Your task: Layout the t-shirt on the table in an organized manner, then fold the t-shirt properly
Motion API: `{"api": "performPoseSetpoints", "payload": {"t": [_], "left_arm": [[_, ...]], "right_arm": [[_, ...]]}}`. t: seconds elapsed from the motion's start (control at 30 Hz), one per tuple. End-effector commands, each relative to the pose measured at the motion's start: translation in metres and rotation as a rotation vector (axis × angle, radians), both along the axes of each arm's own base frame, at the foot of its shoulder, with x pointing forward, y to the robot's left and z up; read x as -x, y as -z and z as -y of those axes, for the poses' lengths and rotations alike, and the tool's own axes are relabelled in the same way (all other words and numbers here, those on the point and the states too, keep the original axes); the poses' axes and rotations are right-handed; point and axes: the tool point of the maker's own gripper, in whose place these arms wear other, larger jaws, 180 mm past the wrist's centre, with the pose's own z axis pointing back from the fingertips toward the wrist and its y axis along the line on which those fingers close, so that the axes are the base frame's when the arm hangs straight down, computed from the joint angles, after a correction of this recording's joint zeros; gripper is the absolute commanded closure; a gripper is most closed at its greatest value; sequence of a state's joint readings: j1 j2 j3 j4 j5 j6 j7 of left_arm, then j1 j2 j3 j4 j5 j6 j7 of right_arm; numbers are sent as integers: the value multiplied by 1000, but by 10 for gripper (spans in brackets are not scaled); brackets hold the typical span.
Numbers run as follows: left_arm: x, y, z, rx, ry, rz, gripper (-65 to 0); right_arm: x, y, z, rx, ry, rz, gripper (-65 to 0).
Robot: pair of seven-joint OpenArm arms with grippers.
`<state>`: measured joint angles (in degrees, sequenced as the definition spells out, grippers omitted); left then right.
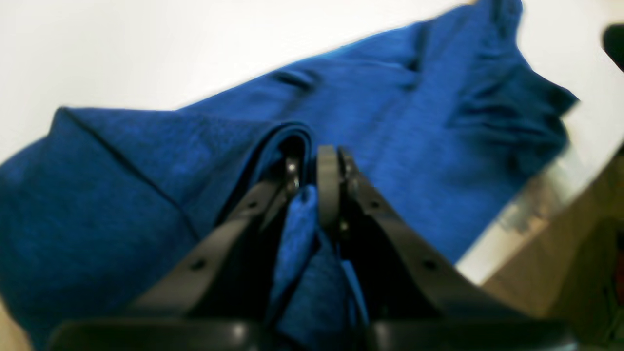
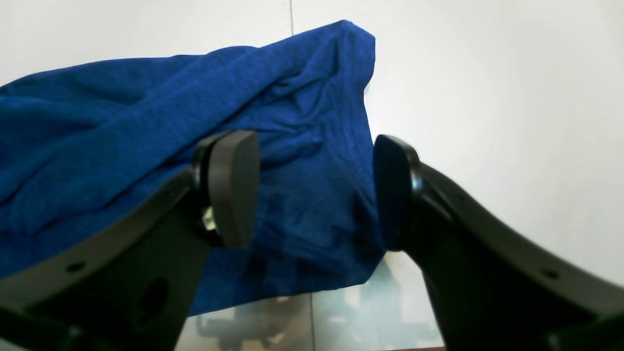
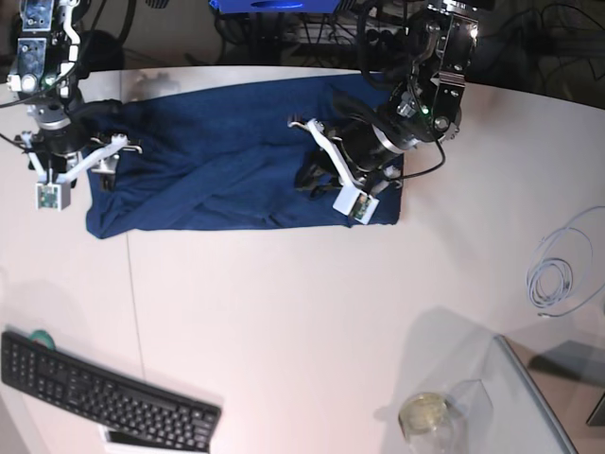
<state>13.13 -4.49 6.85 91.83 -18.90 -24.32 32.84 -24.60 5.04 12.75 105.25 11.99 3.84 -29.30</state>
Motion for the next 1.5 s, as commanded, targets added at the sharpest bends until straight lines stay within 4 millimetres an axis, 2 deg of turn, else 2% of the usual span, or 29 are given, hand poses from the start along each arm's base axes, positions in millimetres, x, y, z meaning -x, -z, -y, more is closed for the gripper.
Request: {"api": "performPoseSetpoints", "payload": {"t": [0.0, 0.23, 0.6, 0.97, 1.13, 1.2, 1.47], "left_arm": [[-12, -14, 4, 36, -8, 49, 0], [-13, 3, 4, 36, -17, -1, 0], [-15, 2, 4, 38, -19, 2, 0], [-24, -6, 16, 63, -20, 21, 0], [-23, 5, 15, 57, -23, -9, 0], [-18, 10, 22, 61, -1, -26, 0], [-12, 10, 34, 71, 30, -32, 0]], "right_arm": [[-7, -10, 3, 9, -2, 43, -350], [-7, -10, 3, 9, 0, 43, -350], [-7, -10, 3, 9, 0, 44, -350], [-7, -10, 3, 9, 0, 43, -350], [-7, -10, 3, 9, 0, 43, -350], [-7, -10, 3, 9, 0, 43, -350], [-7, -10, 3, 9, 0, 43, -350]]}}
